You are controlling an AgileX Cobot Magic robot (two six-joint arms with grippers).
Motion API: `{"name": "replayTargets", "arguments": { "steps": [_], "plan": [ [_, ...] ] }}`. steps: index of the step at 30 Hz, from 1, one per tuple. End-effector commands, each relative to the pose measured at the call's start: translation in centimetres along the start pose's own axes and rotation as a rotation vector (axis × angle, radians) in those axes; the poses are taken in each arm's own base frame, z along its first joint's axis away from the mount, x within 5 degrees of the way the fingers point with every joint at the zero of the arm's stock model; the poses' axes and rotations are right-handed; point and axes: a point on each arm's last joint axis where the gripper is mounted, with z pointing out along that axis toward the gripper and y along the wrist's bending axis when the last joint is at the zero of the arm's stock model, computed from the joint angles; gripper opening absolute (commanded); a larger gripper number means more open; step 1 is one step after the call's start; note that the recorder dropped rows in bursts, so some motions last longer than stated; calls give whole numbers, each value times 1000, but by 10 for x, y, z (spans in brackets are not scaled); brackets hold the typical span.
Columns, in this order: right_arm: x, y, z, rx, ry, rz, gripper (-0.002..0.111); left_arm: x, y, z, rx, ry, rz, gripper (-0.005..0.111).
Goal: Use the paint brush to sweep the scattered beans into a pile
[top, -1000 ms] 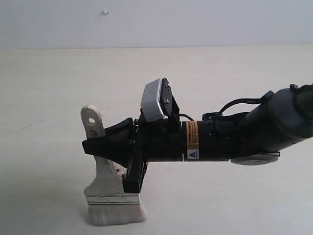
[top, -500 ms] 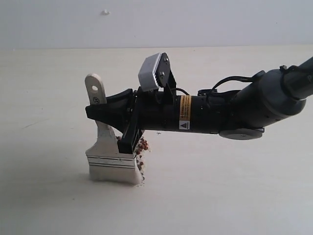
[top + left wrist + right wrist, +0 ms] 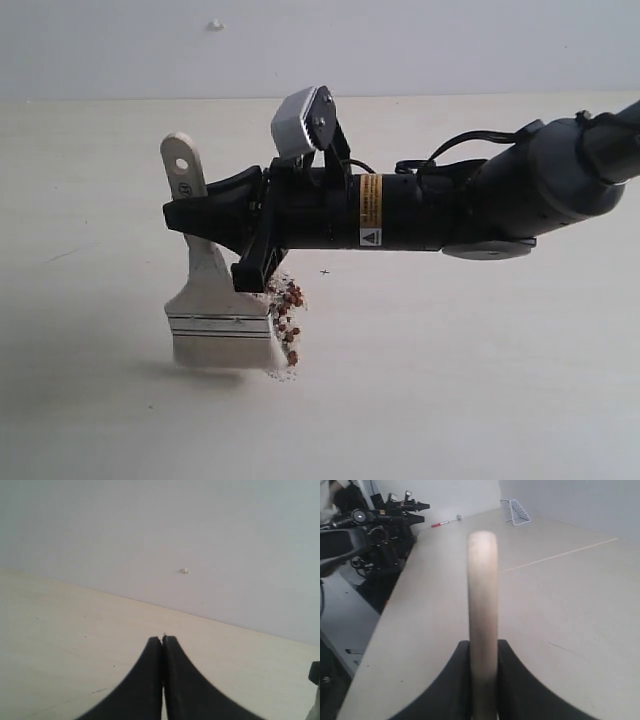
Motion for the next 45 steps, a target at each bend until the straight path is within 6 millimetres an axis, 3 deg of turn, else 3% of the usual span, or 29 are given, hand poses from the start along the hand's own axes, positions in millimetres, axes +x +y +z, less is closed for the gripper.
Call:
{"name": "replayTargets", "arguments": {
  "steps": [1,6,19,29,45],
  "plan": [
    [-21,17,-5,-128,1,29,0,0,0,-1,7,-7,-2,0],
    [-8,26,-7,-206,119,83,0,0,0,-1,7,-7,-2,0],
    [31,4,0,-105,111,0,0,0,0,-1,7,-7,-2,0],
    [33,-33,-18,91,42,10,0,0,0,-1,7,-7,-2,0],
    [15,-39,-10,5,34,9,0,0,0,-1,7,-7,-2,0]
  ]
}}
